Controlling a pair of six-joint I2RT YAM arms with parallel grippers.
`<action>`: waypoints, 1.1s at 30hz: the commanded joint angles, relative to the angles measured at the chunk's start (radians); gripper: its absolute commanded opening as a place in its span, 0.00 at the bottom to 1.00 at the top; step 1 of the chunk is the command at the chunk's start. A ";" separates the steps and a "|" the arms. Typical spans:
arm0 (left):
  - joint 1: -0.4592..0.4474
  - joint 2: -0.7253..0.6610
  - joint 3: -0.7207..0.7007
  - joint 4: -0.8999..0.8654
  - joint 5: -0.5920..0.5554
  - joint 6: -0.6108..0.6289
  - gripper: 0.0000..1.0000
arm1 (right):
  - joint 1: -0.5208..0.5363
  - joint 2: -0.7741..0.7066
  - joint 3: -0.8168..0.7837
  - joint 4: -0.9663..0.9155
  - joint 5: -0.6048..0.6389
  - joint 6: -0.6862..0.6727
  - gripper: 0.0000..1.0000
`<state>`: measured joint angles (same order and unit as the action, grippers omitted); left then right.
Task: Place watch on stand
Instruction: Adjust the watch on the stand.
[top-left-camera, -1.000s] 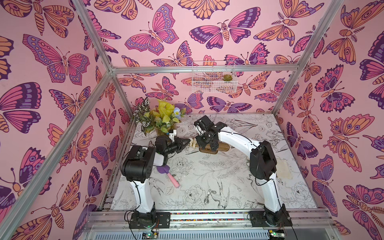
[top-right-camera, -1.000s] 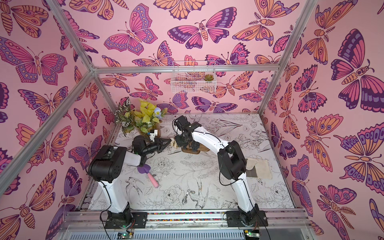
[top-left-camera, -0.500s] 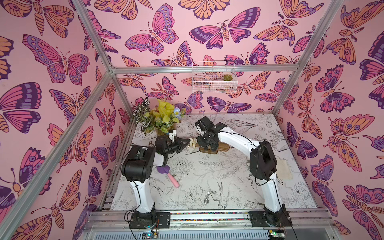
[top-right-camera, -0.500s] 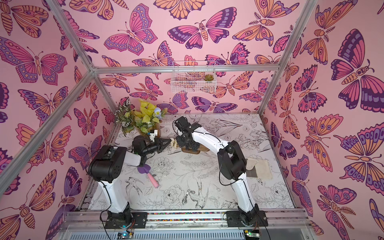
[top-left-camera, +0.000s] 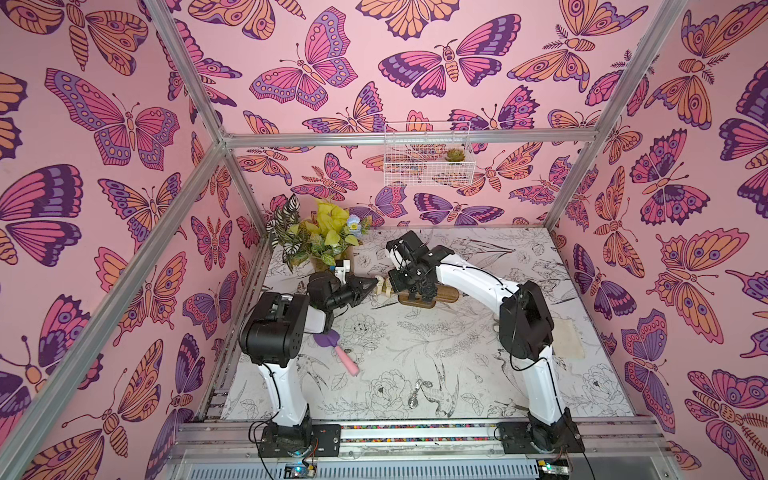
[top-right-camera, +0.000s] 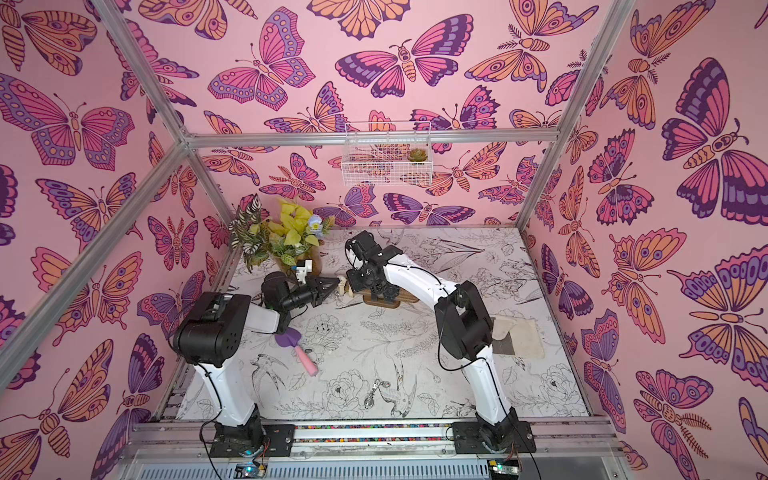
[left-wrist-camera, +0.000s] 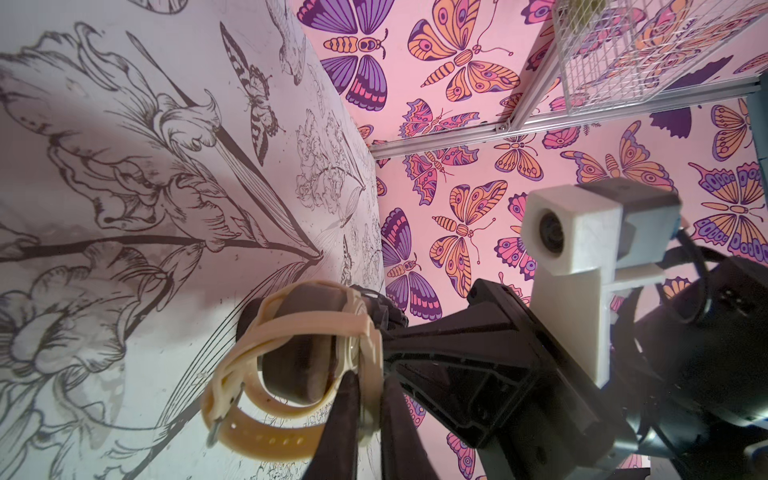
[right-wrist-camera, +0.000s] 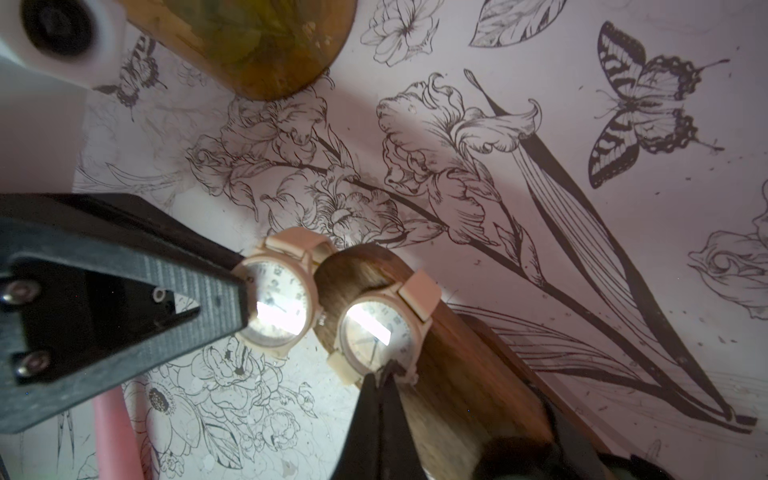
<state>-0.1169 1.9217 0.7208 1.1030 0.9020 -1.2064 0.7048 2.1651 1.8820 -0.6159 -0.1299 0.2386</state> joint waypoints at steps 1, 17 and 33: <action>0.019 -0.039 -0.022 0.031 0.015 -0.002 0.00 | 0.013 -0.035 -0.007 0.038 -0.034 0.012 0.00; 0.043 -0.067 -0.054 0.028 0.019 -0.001 0.00 | 0.035 0.082 0.107 0.065 -0.033 0.013 0.00; 0.043 -0.069 -0.058 0.027 0.020 0.001 0.00 | 0.030 0.095 0.085 0.030 0.056 -0.013 0.00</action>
<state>-0.0769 1.8797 0.6743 1.1000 0.8997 -1.2137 0.7364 2.2559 1.9808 -0.5442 -0.1131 0.2352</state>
